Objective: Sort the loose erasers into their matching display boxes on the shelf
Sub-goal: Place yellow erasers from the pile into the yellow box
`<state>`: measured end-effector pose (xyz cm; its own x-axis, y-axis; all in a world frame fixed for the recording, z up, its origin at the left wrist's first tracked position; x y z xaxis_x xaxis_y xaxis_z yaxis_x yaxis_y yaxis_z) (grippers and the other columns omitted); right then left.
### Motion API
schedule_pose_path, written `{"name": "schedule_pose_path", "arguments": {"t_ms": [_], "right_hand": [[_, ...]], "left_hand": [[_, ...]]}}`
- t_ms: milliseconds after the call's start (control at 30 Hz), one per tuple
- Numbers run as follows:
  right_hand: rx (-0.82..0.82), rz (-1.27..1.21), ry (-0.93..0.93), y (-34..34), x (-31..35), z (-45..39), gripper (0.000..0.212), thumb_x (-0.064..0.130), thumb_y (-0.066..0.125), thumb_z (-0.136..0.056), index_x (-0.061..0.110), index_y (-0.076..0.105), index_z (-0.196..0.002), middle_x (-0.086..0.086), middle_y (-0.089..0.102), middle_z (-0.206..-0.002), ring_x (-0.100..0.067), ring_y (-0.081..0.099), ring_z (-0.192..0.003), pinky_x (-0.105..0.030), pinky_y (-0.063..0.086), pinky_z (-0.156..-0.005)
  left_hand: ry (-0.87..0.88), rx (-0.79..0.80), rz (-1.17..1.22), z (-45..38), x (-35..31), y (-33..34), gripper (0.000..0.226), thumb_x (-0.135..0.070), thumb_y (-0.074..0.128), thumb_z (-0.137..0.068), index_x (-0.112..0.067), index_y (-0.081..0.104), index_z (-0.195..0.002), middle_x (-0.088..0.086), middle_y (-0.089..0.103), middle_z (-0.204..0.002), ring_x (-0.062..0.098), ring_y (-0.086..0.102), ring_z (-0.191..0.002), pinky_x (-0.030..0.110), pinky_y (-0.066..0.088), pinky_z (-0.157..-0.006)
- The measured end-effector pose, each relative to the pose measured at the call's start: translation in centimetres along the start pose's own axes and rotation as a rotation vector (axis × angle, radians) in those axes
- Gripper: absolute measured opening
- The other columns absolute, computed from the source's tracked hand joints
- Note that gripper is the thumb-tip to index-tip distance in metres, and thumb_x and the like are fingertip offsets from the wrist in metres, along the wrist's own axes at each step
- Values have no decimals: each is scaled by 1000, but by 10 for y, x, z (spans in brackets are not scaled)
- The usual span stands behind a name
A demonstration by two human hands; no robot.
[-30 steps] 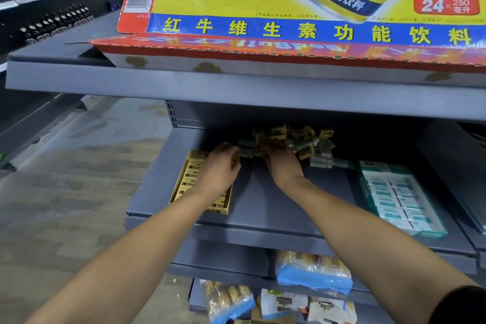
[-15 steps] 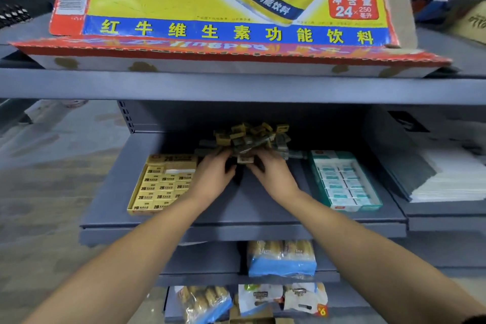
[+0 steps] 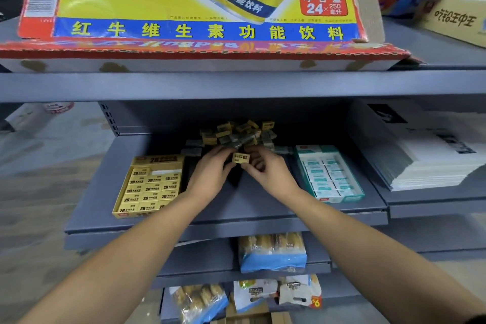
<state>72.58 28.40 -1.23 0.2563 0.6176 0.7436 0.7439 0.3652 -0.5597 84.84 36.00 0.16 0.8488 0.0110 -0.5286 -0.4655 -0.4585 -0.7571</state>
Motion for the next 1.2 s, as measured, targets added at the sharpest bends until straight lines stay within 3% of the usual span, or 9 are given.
{"name": "schedule_pose_path", "arguments": {"t_ms": [167,333,500,667,800,900,967,1100,1200], "right_hand": [[-21,-21,16,0,-6,2,34,15,68,-88,14,59,-121,8,65,-95,-6,62,-85,-20,51,-78],[-5,-336,310,10,-24,-4,24,26,67,-89,11,64,-107,-4,70,-103,-16,66,-97,-37,54,-89],[-40,-686,415,12,-17,-6,24,3,54,-94,6,58,-117,-15,64,-115,-26,65,-105,-37,57,-86],[-32,-444,264,-4,-5,-10,19,12,70,-87,15,62,-104,-8,70,-93,-17,68,-79,-25,55,-66],[-43,-324,182,-1,-1,-11,12,15,72,-85,15,65,-94,-3,70,-87,-12,67,-74,-24,54,-66],[-27,-127,36,3,10,-13,26,26,74,-83,19,60,-104,2,64,-101,-8,65,-86,-20,55,-74],[10,-1,-99,10,22,-13,29,23,72,-85,17,59,-110,-2,59,-111,-11,63,-95,-21,55,-80],[-32,208,-302,23,48,-14,16,12,69,-87,10,68,-103,-5,67,-103,-19,63,-95,-33,53,-83],[-26,234,-387,44,66,-19,14,11,69,-86,9,72,-99,-5,71,-102,-20,65,-96,-31,52,-86]], "left_hand": [[-13,-8,-3,0,-2,1,34,-12,61,-92,-12,59,-126,8,60,-124,24,57,-111,31,47,-91],[-71,-65,-25,-1,1,-4,29,-21,68,-88,-13,63,-115,5,64,-113,21,60,-101,27,46,-77],[-45,-15,-34,0,-3,3,27,-17,68,-87,-15,63,-113,5,64,-112,21,60,-102,34,50,-81],[-27,-49,-21,-2,-5,-1,37,-17,67,-88,-14,58,-124,8,63,-117,23,59,-105,36,50,-85],[17,-57,-14,0,-7,-7,33,-14,65,-90,-11,62,-122,7,62,-121,24,59,-109,35,49,-89],[-9,-80,-15,3,2,-15,30,-15,66,-89,-12,64,-119,7,64,-117,25,60,-104,40,51,-87],[-22,-102,-19,5,9,-21,28,-14,67,-88,-12,65,-116,7,65,-113,25,62,-102,41,52,-85],[-50,-128,-29,14,24,-36,27,-13,68,-87,-10,66,-113,8,65,-112,24,62,-102,32,50,-88],[-112,-148,-62,25,42,-52,29,-16,69,-86,-10,65,-114,7,63,-113,24,60,-102,28,47,-86]]}}
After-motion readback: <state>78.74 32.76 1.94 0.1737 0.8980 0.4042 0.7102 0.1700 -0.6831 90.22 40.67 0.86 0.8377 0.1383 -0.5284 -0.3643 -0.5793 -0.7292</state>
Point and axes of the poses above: each hand's wrist, its own z-axis away from the middle knuckle, its own y-axis out of the palm, x = y × z, the point moved 8 cm from there along -z, towards the middle knuckle
